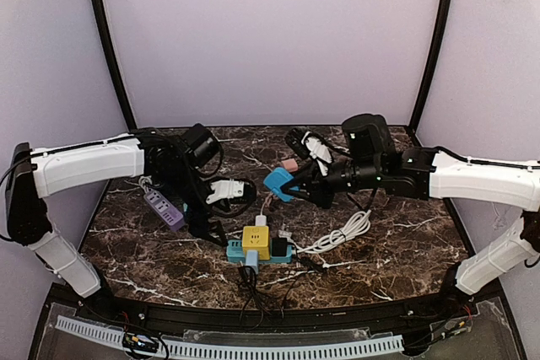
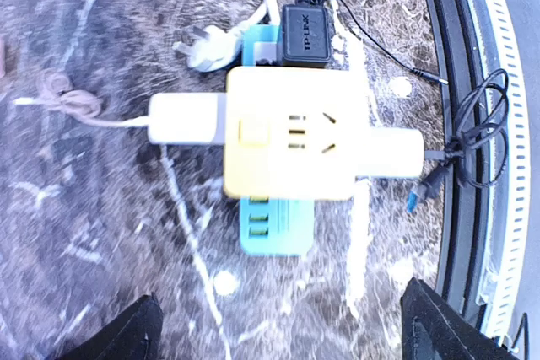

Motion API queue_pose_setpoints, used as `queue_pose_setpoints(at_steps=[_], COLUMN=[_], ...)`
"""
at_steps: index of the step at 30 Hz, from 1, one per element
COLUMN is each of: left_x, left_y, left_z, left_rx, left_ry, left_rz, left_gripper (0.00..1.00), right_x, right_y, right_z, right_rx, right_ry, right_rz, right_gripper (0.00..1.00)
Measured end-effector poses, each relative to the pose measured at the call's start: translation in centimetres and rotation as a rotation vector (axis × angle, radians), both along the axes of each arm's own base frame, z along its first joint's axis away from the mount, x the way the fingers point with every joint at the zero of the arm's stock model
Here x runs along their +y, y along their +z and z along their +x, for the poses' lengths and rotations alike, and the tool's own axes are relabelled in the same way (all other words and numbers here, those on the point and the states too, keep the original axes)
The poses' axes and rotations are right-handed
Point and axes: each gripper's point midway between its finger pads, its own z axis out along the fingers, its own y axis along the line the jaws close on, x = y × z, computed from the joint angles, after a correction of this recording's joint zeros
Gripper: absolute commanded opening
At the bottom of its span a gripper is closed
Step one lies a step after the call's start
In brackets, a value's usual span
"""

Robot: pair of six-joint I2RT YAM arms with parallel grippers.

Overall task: Insert the plug
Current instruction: Adjust the socket at the center of the board, then adjust the plug at the center of the board.

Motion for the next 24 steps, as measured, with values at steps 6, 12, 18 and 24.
queue_pose_setpoints(at_steps=[6, 12, 18, 24], left_x=[4.1, 6.1, 3.7, -0.4], left_y=[6.4, 14.2, 16.3, 10.0], left_z=[-0.7, -2.7, -4.0, -1.5], left_rx=[-0.102, -0.319, -0.387, -0.278], left_ry=[0.095, 0.181, 0.125, 0.126], left_rz=[-0.008, -0.307, -0.646, -0.709], left_gripper=[0.9, 0.92, 0.87, 0.64], right_x=[0.9, 2.7, 3.5, 5.0], right_y=[2.1, 3.3, 2.9, 2.0], right_z=[-0.8, -2.0, -3.0, -2.2], right_rx=[-0.078, -0.187, -0.232, -0.25], right_ry=[0.113, 0.25, 0.367, 0.406], right_rz=[-0.017, -0.08, -0.145, -0.185], right_gripper=[0.0, 0.0, 0.0, 0.0])
